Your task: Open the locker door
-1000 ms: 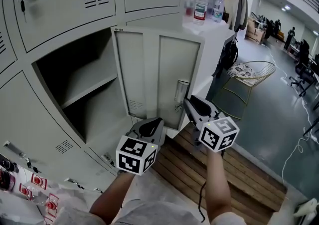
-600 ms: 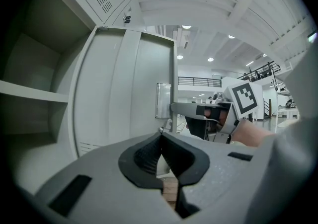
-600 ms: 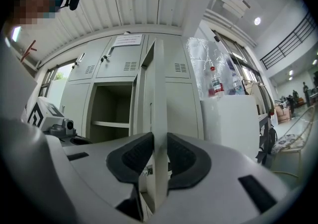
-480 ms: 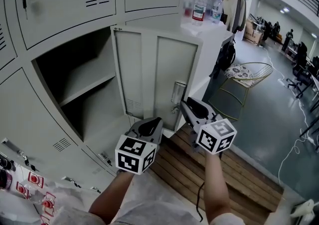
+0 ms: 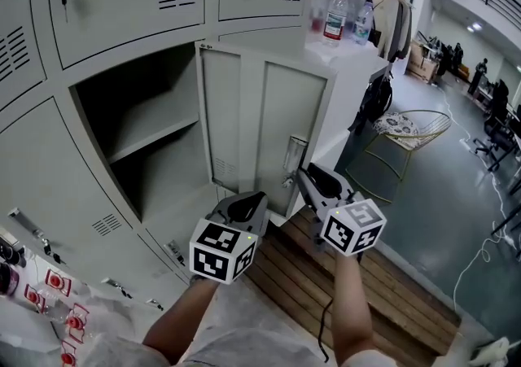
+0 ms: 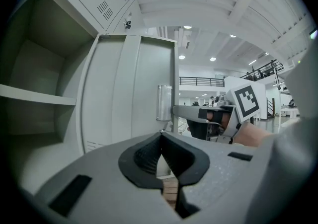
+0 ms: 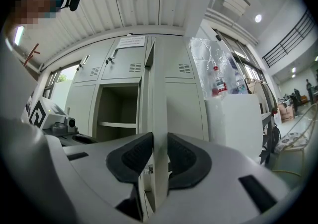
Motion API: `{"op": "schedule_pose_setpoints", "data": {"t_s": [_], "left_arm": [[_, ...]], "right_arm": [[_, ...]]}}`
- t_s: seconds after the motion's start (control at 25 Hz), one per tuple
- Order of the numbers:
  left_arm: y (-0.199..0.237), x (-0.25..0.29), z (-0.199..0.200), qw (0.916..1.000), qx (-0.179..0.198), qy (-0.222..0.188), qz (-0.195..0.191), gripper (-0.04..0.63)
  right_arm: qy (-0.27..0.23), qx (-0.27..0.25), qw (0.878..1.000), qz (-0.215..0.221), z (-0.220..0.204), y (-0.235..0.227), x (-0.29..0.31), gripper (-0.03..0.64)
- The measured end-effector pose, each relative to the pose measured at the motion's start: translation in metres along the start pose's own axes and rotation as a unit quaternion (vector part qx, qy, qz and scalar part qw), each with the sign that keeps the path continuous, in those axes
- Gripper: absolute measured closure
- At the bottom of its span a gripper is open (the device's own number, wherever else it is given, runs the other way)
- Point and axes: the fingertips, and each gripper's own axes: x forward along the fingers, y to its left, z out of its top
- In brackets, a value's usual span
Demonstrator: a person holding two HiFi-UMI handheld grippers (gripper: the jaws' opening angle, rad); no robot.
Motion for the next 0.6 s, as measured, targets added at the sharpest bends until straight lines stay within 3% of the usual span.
{"op": "schedule_pose_setpoints", "data": {"t_s": [0.6], "left_arm": [[-0.015, -0.019, -0.004, 0.9999, 0.004, 0.007, 0.013, 0.589]], "right_arm": [[0.001, 0.003, 1.0, -0.003, -0.004, 0.015, -0.025, 0.528]]}}
